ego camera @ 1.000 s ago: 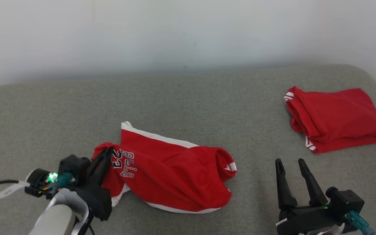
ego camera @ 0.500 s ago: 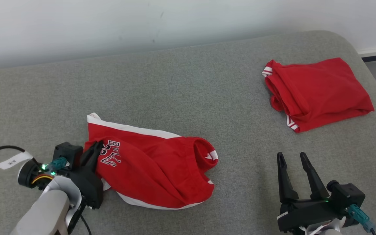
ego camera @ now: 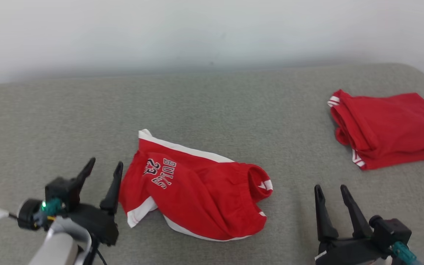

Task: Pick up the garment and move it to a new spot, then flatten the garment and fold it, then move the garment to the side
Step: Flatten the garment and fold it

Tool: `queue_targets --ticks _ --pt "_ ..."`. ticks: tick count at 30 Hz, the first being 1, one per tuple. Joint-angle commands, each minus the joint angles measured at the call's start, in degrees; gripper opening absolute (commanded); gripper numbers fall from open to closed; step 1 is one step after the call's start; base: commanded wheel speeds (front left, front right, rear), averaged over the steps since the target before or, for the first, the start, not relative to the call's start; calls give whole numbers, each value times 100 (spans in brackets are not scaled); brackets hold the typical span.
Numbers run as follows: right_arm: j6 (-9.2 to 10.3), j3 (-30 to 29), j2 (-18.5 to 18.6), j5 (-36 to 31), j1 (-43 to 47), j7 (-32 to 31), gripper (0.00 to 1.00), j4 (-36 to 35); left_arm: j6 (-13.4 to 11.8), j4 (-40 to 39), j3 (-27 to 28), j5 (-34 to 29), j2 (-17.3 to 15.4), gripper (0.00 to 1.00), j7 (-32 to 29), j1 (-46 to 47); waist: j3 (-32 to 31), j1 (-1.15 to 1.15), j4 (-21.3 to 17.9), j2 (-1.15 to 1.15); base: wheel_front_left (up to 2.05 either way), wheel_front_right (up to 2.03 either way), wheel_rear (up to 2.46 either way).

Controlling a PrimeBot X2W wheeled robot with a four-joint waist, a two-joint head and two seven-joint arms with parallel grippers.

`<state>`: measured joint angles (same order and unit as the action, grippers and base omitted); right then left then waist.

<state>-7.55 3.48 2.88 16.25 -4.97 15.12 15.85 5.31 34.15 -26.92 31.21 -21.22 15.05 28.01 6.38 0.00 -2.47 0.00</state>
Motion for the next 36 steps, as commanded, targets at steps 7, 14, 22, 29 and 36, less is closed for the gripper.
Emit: queue_targets --ticks 7,14,22,29,36 --pt "15 185 2 -200 308 0 100 119 -99 -719 437 -296 374 100 17 -1127 -399 0 554 0 0 0 0" --pt "15 574 74 -124 445 -1 100 350 -451 -1541 1067 -857 647 100 16 -2043 -625 0 761 0 0 0 0" --pt "15 1205 403 92 268 0 100 737 -374 -2207 1944 -1331 869 100 17 -2909 -776 0 972 0 0 0 0" --pt "15 1754 696 -232 -156 -2 100 1600 -170 -2147 2342 -1640 1230 100 17 -3303 -896 0 1111 0 0 0 0" --pt "15 2165 665 -101 -747 -229 42 2571 58 -1891 2535 -1829 1504 100 17 -3270 -913 0 1222 0 0 0 0"
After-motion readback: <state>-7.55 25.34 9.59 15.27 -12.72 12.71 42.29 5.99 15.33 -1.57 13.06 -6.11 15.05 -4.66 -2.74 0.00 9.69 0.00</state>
